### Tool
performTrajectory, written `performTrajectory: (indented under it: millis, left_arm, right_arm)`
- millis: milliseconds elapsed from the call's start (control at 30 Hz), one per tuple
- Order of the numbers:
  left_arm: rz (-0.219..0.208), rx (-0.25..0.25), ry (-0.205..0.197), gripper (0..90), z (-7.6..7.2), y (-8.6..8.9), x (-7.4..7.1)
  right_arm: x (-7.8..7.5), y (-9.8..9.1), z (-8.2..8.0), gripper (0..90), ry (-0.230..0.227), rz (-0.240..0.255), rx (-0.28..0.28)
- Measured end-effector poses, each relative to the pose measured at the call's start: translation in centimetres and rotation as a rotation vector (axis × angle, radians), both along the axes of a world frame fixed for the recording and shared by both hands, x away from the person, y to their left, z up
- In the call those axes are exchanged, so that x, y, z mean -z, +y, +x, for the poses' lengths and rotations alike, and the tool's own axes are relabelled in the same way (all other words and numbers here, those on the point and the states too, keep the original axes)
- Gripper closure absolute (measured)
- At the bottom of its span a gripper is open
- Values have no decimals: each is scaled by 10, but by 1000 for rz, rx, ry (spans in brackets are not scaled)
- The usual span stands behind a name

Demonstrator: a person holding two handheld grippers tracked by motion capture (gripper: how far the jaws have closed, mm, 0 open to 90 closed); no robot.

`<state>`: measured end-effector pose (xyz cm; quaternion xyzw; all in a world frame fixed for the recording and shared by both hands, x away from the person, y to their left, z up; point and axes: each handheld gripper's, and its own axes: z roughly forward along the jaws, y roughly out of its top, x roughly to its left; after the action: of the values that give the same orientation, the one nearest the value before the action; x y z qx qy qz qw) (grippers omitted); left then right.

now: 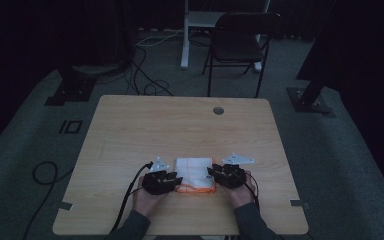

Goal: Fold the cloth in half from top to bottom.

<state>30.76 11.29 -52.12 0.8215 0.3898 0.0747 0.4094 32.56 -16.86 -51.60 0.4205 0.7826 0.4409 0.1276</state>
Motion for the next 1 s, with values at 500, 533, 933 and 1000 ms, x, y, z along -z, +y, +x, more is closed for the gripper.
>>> performTrajectory:
  millis: [500, 533, 933, 1000]
  left_arm:
    - [-27, -64, -23, 636, 0, 26, -3]
    - [-29, -72, -26, 636, 1, 27, -3]
    - [-53, -163, -46, 634, 7, 52, -7]
    - [-56, -173, -46, 634, 7, 54, -6]
  right_arm:
    - [0, -28, -5, 649, -5, 14, 74]
    - [0, -30, -5, 644, -6, 13, 81]
    - [9, -54, 0, 603, 10, -22, 206]
    - [11, -56, 1, 594, 15, -29, 218]
